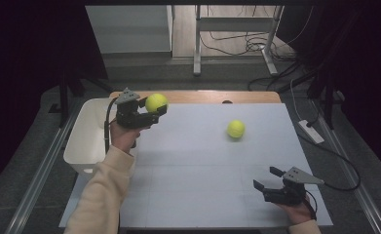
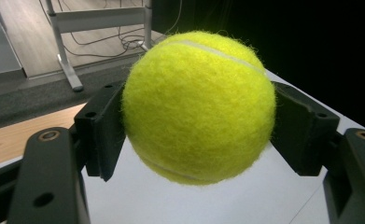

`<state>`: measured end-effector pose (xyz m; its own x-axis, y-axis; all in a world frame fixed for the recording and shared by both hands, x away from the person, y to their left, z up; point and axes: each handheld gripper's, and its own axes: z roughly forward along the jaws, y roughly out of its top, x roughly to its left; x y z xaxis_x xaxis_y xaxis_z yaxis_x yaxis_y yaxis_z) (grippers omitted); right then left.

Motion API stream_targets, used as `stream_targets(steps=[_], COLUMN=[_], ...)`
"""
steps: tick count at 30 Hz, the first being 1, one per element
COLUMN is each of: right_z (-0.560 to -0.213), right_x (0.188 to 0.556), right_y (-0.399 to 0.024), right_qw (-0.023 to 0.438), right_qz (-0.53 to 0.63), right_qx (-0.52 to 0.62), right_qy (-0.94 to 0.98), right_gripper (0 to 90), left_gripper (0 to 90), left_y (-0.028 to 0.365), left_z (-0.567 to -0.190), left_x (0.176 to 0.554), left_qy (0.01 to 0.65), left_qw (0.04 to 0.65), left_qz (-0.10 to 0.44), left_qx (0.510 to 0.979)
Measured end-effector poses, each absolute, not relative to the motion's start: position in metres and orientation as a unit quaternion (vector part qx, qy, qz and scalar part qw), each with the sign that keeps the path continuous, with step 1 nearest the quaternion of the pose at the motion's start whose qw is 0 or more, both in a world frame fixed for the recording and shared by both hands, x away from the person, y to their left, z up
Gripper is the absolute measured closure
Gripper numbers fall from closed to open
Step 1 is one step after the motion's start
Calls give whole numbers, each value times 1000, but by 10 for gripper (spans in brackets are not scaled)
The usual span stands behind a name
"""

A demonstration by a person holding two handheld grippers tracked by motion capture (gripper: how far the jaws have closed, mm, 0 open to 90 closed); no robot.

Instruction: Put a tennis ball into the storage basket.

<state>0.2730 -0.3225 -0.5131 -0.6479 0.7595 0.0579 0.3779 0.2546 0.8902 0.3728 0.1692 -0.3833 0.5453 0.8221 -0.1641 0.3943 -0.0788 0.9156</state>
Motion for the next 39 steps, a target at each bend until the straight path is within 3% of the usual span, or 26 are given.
stream_targets(steps=[39], right_z=[-513], right_x=[273], right_y=[-321], right_qw=[196], right_qz=[485], right_qx=[373], right_qy=[767], right_gripper=[138], left_gripper=[266], left_y=[218], left_z=[-379], left_x=[375], left_qy=[484], left_qw=[506], left_qz=[238], left_qx=[673])
